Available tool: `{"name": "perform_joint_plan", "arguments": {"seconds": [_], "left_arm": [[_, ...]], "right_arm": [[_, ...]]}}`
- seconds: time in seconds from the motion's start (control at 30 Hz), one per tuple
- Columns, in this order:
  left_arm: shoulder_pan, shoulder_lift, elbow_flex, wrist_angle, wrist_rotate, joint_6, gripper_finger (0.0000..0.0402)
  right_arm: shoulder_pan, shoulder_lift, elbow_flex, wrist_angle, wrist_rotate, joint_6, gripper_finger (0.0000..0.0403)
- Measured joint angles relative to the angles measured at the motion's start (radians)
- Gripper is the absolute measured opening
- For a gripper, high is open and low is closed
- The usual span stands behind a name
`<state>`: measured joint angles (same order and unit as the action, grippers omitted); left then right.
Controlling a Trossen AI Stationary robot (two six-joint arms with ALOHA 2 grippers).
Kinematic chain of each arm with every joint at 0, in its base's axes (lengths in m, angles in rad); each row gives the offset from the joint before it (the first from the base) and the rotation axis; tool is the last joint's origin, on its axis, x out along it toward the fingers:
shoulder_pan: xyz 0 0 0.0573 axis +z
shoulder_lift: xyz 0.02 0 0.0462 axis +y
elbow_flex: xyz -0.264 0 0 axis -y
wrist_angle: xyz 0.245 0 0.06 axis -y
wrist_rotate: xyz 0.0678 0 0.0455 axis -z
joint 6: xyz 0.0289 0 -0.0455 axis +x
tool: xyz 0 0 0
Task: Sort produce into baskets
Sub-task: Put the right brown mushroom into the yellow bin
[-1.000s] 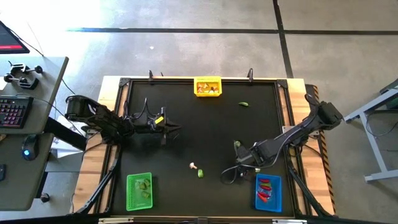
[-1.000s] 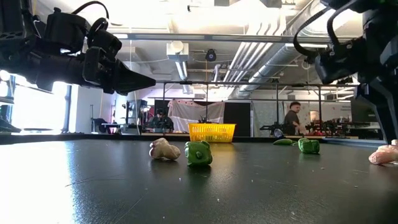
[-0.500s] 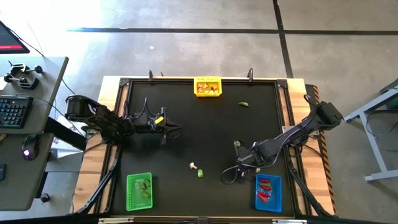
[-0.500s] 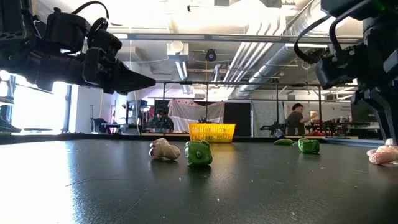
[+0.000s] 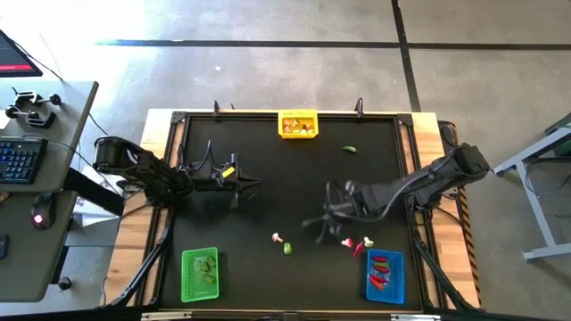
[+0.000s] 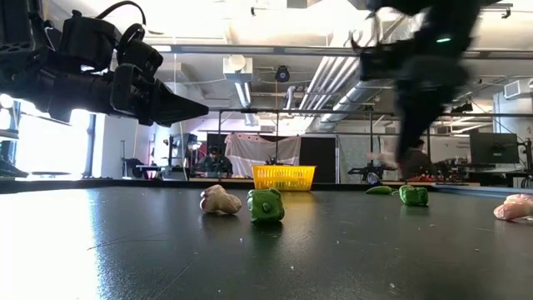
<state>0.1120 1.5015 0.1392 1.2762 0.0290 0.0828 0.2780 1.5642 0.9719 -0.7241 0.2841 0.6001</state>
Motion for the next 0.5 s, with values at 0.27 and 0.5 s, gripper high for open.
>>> {"name": "perform_joint_plan", "arguments": {"seconds": [0.27, 0.5], "left_arm": [[0.0, 0.0, 0.0, 0.0, 0.0, -0.003, 0.0], [0.0, 0.0, 0.0, 0.0, 0.0, -0.003, 0.0]], "right_arm": [[-0.336, 0.0, 0.03, 0.364, 0.073, -0.374, 0.0004], [-0.625, 0.067, 0.031, 0.626, -0.106, -0.565, 0.0003]]}}
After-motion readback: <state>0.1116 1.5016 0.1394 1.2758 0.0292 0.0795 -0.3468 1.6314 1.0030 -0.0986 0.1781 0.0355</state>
